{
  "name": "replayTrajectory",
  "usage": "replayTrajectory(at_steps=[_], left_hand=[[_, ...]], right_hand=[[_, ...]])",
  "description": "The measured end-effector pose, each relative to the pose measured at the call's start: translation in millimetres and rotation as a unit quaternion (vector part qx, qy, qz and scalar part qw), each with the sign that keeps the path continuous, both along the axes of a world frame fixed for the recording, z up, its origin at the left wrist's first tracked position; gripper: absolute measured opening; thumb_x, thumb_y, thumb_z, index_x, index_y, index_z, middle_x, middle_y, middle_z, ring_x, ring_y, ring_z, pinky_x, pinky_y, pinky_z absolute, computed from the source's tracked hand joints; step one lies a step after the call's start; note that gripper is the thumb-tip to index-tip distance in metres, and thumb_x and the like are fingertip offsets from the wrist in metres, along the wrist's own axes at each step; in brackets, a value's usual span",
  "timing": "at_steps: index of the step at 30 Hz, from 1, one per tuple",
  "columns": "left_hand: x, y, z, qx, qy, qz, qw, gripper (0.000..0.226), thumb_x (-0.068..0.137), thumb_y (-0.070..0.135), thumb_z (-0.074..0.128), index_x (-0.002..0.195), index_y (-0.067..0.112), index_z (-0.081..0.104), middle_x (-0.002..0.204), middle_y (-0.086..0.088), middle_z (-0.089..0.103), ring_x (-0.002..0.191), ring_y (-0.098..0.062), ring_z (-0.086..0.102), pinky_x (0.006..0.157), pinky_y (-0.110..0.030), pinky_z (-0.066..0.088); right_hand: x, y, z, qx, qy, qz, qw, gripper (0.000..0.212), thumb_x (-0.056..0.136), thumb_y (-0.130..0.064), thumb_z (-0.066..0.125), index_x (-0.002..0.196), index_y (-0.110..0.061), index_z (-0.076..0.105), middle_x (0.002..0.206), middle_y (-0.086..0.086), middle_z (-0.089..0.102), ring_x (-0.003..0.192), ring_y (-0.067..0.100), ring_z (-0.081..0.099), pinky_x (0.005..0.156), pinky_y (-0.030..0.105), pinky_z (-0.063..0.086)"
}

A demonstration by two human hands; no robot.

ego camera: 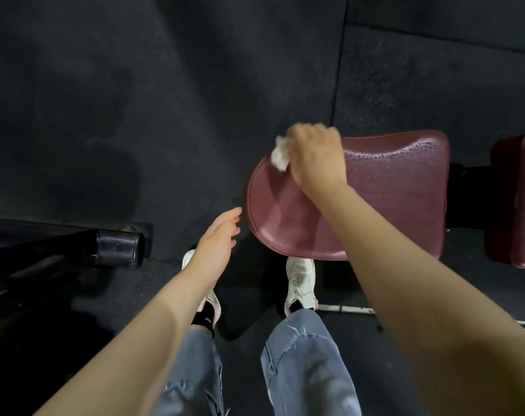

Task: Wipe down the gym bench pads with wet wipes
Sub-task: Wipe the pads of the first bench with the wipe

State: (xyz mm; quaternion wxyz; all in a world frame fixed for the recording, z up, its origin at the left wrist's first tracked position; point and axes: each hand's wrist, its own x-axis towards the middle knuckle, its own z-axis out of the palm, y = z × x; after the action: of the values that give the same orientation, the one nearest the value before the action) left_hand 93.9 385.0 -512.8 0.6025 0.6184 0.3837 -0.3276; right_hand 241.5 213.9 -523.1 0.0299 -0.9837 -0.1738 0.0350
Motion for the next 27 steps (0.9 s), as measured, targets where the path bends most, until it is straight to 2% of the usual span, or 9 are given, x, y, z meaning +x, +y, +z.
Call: replayTrajectory(at_steps=[3, 5, 8, 10, 14, 16, 20, 24, 27], left_hand=[[-2, -6, 5, 0.006, -0.021, -0.001, 1.000, 0.046, 0.100, 0.016, 0.035, 0.136, 0.039, 0.051, 0.135, 0.017, 0.052, 0.126, -0.005, 0.050, 0.113, -0.034, 0.038], [-2, -9, 7, 0.007, -0.031, -0.008, 0.999, 0.048, 0.099, 0.019, 0.037, 0.139, 0.042, 0.049, 0.130, 0.027, 0.052, 0.125, -0.002, 0.050, 0.113, -0.032, 0.038], [-1, -13, 8, 0.009, -0.036, -0.018, 0.999, 0.050, 0.098, 0.021, 0.038, 0.139, 0.047, 0.048, 0.116, 0.040, 0.056, 0.120, 0.005, 0.052, 0.112, -0.031, 0.038], [0, -14, 8, 0.013, -0.034, -0.019, 0.999, 0.050, 0.097, 0.022, 0.039, 0.138, 0.050, 0.048, 0.112, 0.043, 0.055, 0.116, 0.008, 0.052, 0.113, -0.033, 0.038], [0, -13, 8, 0.026, -0.052, -0.019, 0.998, 0.048, 0.097, 0.024, 0.038, 0.136, 0.050, 0.049, 0.128, 0.037, 0.051, 0.126, 0.004, 0.048, 0.115, -0.037, 0.035], [-1, -15, 10, 0.039, -0.061, -0.010, 0.997, 0.048, 0.098, 0.025, 0.038, 0.140, 0.047, 0.046, 0.141, 0.027, 0.047, 0.133, -0.001, 0.043, 0.117, -0.037, 0.032], [5, -19, 18, 0.076, -0.103, -0.054, 0.990, 0.052, 0.098, 0.020, 0.040, 0.144, 0.045, 0.041, 0.149, 0.019, 0.036, 0.130, 0.006, 0.041, 0.104, -0.017, 0.029], [14, -22, 17, 0.114, -0.150, -0.149, 0.971, 0.059, 0.093, 0.020, 0.042, 0.147, 0.042, 0.037, 0.146, 0.033, 0.023, 0.138, 0.006, 0.031, 0.118, -0.028, 0.024], [17, -27, 13, 0.117, -0.141, -0.166, 0.969, 0.065, 0.084, 0.034, 0.040, 0.148, 0.046, 0.033, 0.145, 0.040, 0.018, 0.138, 0.016, 0.020, 0.111, -0.016, 0.019]], right_hand=[[-4, -4, -4, -0.009, 0.044, -0.046, 0.998, 0.017, 0.094, -0.017, 0.044, 0.096, -0.014, 0.061, 0.087, 0.004, 0.063, 0.080, 0.030, 0.057, 0.071, 0.038, 0.031], [-40, -7, 3, 0.013, 0.088, 0.073, 0.993, 0.016, 0.087, -0.011, 0.049, 0.096, -0.013, 0.062, 0.084, 0.007, 0.065, 0.074, 0.029, 0.056, 0.068, 0.038, 0.029], [-98, -27, 19, 0.058, 0.164, 0.295, 0.940, 0.025, 0.070, -0.003, 0.066, 0.094, -0.008, 0.068, 0.077, 0.007, 0.066, 0.063, 0.025, 0.057, 0.063, 0.033, 0.038], [-86, -39, 21, 0.052, 0.159, 0.354, 0.920, 0.026, 0.067, -0.002, 0.071, 0.092, -0.011, 0.069, 0.075, 0.003, 0.066, 0.063, 0.023, 0.056, 0.063, 0.031, 0.040], [-7, -37, 6, 0.051, 0.028, 0.070, 0.996, 0.005, 0.084, -0.011, 0.061, 0.080, -0.013, 0.062, 0.069, 0.006, 0.062, 0.064, 0.030, 0.058, 0.062, 0.034, 0.030], [1, -32, 2, 0.033, 0.001, -0.061, 0.998, 0.009, 0.088, -0.012, 0.053, 0.084, -0.013, 0.060, 0.072, 0.006, 0.061, 0.067, 0.031, 0.057, 0.063, 0.037, 0.031], [-88, -32, 6, 0.045, 0.090, 0.019, 0.995, 0.015, 0.074, -0.004, 0.052, 0.082, -0.015, 0.059, 0.069, 0.004, 0.057, 0.063, 0.027, 0.052, 0.063, 0.033, 0.024], [-161, -58, 15, 0.072, 0.127, 0.017, 0.989, 0.019, 0.065, 0.002, 0.057, 0.077, -0.013, 0.059, 0.063, 0.001, 0.053, 0.059, 0.025, 0.048, 0.061, 0.034, 0.033], [-133, -43, 14, 0.089, 0.101, -0.025, 0.991, 0.020, 0.066, 0.002, 0.062, 0.080, -0.011, 0.060, 0.063, 0.001, 0.054, 0.058, 0.025, 0.050, 0.060, 0.032, 0.035]])
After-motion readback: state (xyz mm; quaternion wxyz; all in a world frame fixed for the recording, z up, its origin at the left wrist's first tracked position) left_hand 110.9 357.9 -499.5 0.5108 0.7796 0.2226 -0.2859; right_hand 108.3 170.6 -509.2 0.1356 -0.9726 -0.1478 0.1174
